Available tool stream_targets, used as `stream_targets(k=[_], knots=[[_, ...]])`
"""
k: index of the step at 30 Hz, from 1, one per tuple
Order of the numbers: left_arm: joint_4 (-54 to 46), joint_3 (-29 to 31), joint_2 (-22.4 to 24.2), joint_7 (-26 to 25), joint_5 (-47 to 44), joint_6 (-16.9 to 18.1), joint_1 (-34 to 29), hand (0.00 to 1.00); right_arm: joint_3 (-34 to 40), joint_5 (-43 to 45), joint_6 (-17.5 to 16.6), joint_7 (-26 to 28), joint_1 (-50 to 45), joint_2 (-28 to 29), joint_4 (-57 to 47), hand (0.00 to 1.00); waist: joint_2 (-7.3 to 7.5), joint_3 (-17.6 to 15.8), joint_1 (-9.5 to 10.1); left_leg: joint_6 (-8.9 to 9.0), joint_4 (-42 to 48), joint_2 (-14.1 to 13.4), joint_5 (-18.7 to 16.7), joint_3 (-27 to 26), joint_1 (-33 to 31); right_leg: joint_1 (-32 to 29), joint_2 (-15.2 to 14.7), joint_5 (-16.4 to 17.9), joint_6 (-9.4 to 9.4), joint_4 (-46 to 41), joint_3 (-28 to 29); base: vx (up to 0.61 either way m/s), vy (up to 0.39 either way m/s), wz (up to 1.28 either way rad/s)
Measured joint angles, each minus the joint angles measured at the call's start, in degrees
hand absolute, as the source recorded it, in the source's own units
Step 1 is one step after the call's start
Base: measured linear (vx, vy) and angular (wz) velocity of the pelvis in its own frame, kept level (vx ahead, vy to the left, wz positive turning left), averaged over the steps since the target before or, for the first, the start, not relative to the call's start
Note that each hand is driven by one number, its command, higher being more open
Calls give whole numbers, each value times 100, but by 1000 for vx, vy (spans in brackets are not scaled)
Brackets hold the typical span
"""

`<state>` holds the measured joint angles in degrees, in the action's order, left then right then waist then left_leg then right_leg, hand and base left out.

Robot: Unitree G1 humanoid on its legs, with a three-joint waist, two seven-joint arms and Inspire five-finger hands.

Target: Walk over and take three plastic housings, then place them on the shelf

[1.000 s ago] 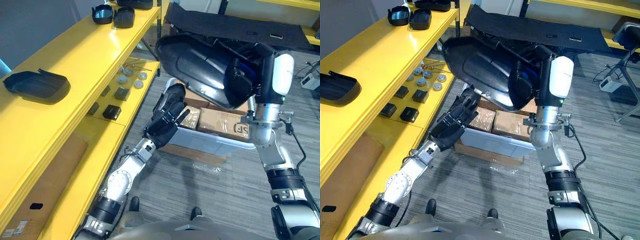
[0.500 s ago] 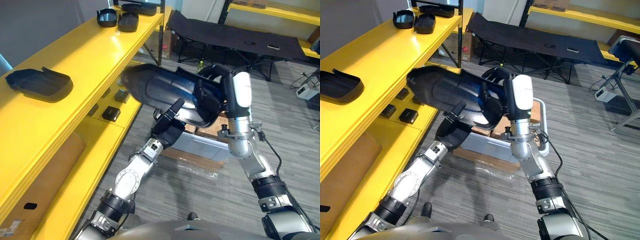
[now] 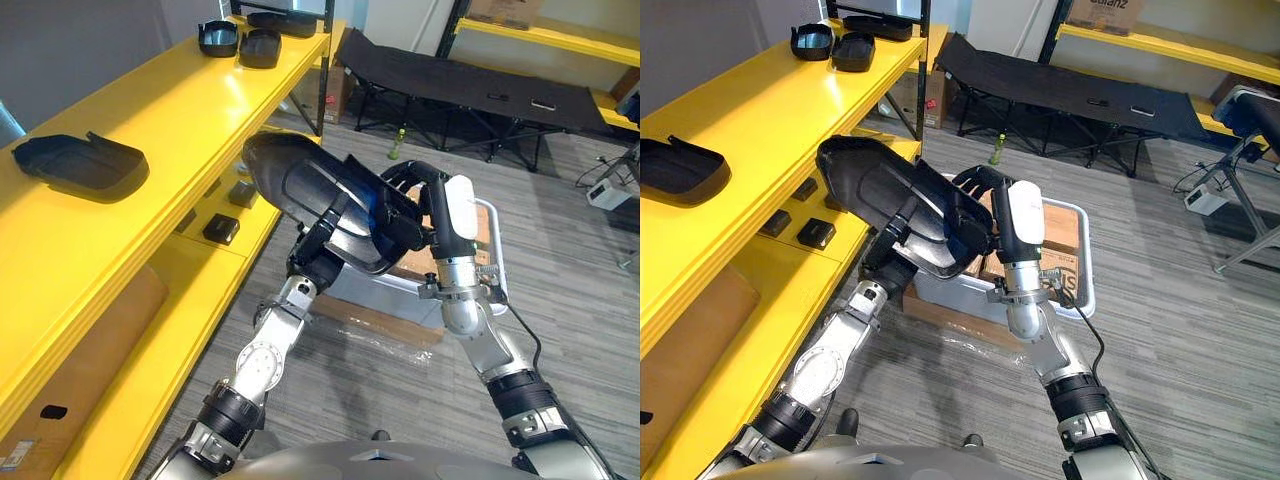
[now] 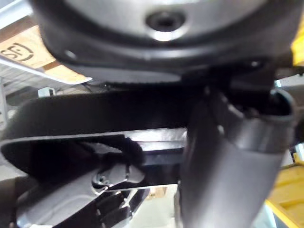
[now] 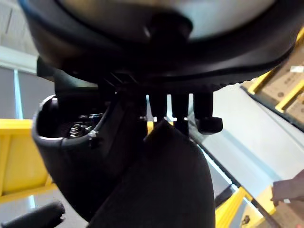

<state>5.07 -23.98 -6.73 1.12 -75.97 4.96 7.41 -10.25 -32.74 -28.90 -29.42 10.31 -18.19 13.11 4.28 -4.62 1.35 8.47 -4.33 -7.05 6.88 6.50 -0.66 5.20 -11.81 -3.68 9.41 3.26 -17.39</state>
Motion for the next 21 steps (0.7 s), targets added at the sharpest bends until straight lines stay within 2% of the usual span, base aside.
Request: stream_targets(k=[5,14,15,19,21], knots=[[152,312,4,-259,429,254,-12,0,-259,-19,-422,-98,-62,62,-84,0,29,19,-20,1,0,-1,-2,-12,8,10,4,-21,-4,52,8,0,0,0],[146,406,5,-254,481,261,-18,0,-338,-6,-461,-107,-169,281,-156,0,133,88,-9,-3,6,6,-23,-22,12,15,2,-38,0,101,9,-4,-1,0],[146,398,5,-254,486,259,-18,0,-339,-6,-461,-115,-190,281,-158,100,132,88,-14,-2,8,6,-24,-26,16,16,2,-38,0,101,12,0,0,0],[145,360,10,-254,730,381,-20,0,-354,7,-472,-140,-307,304,-169,100,132,88,-26,-1,9,4,-31,-45,24,14,2,-38,0,101,27,0,0,0],[124,396,76,-279,1106,647,-19,0,-473,21,-473,-84,-418,316,-168,100,130,89,-26,-2,10,4,-38,-53,42,22,3,-36,-3,100,34,0,0,0]])
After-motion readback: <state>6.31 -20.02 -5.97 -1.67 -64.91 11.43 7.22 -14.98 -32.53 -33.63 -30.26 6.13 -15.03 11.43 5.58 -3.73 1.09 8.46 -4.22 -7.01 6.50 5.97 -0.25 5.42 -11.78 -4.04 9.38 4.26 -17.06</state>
